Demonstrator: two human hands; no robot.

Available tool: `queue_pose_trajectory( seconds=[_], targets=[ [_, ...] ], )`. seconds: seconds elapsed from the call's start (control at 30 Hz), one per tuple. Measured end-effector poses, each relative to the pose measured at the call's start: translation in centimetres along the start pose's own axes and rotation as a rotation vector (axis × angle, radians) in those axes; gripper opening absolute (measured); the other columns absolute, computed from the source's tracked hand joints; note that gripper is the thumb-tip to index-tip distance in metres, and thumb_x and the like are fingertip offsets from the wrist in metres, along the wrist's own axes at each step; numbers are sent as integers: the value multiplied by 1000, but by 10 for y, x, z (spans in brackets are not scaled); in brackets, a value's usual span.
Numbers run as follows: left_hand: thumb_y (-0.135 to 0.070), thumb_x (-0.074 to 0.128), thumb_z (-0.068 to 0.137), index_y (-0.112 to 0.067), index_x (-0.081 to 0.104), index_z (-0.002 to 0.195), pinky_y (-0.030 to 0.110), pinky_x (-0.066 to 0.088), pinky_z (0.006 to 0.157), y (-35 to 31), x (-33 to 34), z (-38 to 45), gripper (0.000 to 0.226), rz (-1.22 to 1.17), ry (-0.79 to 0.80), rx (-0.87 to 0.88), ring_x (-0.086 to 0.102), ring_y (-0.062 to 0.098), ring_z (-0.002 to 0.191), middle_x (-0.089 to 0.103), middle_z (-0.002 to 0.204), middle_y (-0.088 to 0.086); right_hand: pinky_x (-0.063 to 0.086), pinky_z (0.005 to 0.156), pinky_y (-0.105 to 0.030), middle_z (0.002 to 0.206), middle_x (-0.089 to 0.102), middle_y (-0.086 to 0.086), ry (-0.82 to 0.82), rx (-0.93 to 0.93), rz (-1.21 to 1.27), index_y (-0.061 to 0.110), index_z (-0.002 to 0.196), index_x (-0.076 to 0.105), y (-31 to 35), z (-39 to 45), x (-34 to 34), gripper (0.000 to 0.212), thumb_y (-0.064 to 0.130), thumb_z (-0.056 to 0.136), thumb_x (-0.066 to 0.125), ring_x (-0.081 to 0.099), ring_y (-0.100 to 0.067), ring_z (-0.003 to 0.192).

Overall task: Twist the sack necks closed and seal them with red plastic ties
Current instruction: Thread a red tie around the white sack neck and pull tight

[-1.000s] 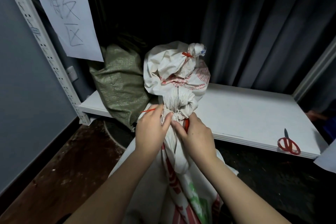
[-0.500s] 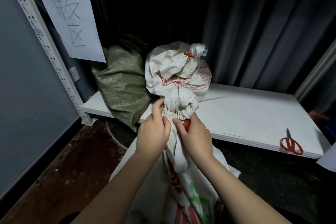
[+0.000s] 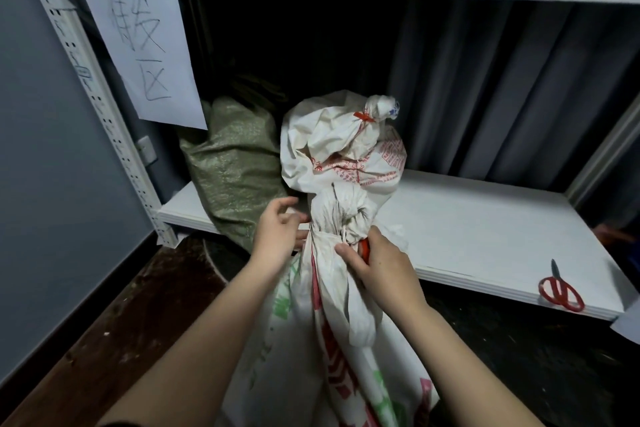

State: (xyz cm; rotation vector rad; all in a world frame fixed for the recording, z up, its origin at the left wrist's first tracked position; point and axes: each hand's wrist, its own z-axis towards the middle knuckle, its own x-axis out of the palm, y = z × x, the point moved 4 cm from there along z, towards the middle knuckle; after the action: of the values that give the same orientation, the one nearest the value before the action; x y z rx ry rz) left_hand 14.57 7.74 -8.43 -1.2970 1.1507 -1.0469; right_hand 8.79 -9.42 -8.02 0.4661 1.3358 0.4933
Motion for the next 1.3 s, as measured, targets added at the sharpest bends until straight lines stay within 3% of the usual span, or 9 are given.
queue_pose_trajectory(
  seconds=[0.1, 0.23, 0.37, 0.47, 0.53, 0.6, 0.8, 1.0, 1.3],
  targets=[
    [-5, 57, 89, -15, 61, 113, 24, 48, 57, -11, 6, 17, 26, 359, 89, 189, 63, 14, 67, 65, 80, -1, 46, 78, -40, 96, 63, -4, 58, -40, -15, 15, 103, 48, -2, 2, 0, 49, 62, 86, 47, 59, -30, 93],
    [-13, 56, 89, -27, 54, 127, 25, 41, 83, -27, 23, 21, 40, 638, 233, 451, 58, 18, 110, 61, 121, -2, 47, 82, -41, 104, 64, -3, 78, -79, -38, 17, 111, 49, -5, 5, 4, 53, 64, 86, 46, 60, -30, 97],
    [-13, 61, 87, -60, 2, 141, 30, 37, 96, -40, 35, 32, 93, 1043, 372, 745, 31, 15, 135, 5, 154, -20, 47, 83, -40, 108, 63, -2, 105, -96, -45, 21, 118, 48, -9, 9, 5, 55, 65, 86, 44, 59, -30, 101],
    [-29, 56, 92, -58, 4, 141, 37, 27, 110, -48, 46, 35, 77, 1205, 500, 924, 14, 13, 144, -4, 157, -24, 46, 82, -38, 105, 63, 0, 126, -97, -20, 22, 118, 48, -10, 9, 2, 50, 62, 87, 46, 59, -28, 100],
    [-47, 45, 95, -51, 17, 144, 37, 22, 114, -50, 52, 36, 57, 1255, 576, 937, 8, 11, 146, 3, 158, -21, 44, 78, -36, 97, 61, 2, 136, -103, -37, 22, 111, 49, -10, 8, 0, 45, 61, 88, 46, 59, -26, 97],
    [-58, 38, 91, -45, 19, 147, 37, 18, 116, -49, 54, 38, 60, 1287, 605, 865, 4, 8, 147, 7, 159, -18, 41, 75, -34, 88, 53, 6, 153, -110, -57, 21, 105, 49, -9, 6, -1, 42, 60, 89, 46, 58, -25, 94],
    [-38, 46, 97, -36, 30, 145, 31, 8, 116, -52, 57, 31, 51, 1309, 670, 824, 2, 4, 146, 16, 157, -15, 43, 80, -36, 98, 58, 0, 192, -97, -81, 18, 102, 49, -11, 3, -4, 45, 61, 89, 44, 57, -25, 97],
    [-47, 49, 94, -45, 16, 147, 30, 14, 113, -59, 63, 24, 62, 1399, 794, 919, 0, 5, 146, 5, 157, -23, 40, 80, -33, 114, 59, -5, 217, -132, -134, 17, 112, 50, -11, 2, -8, 50, 60, 90, 43, 56, -26, 105],
    [-42, 44, 97, -28, 28, 147, 22, 1, 111, -63, 66, 25, 55, 1502, 742, 858, 11, 8, 145, 23, 156, -9, 39, 80, -33, 116, 58, -4, 197, -144, -139, 18, 115, 49, -7, 1, -10, 51, 62, 89, 43, 56, -27, 106]
  ],
)
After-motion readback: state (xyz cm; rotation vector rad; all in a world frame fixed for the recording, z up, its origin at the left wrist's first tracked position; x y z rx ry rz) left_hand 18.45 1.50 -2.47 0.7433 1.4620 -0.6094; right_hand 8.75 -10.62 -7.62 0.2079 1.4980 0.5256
